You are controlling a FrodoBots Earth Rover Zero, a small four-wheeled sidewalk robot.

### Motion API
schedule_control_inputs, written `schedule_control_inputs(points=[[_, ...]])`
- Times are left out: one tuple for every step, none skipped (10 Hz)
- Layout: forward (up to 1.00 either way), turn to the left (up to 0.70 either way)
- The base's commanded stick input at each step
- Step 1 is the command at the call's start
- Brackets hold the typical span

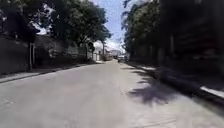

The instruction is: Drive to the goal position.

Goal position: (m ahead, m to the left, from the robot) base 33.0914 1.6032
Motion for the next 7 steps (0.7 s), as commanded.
schedule_control_inputs(points=[[1.00,0.00],[1.00,0.00],[1.00,0.00],[1.00,0.00],[1.00,0.00],[1.00,0.00],[1.00,0.00]])
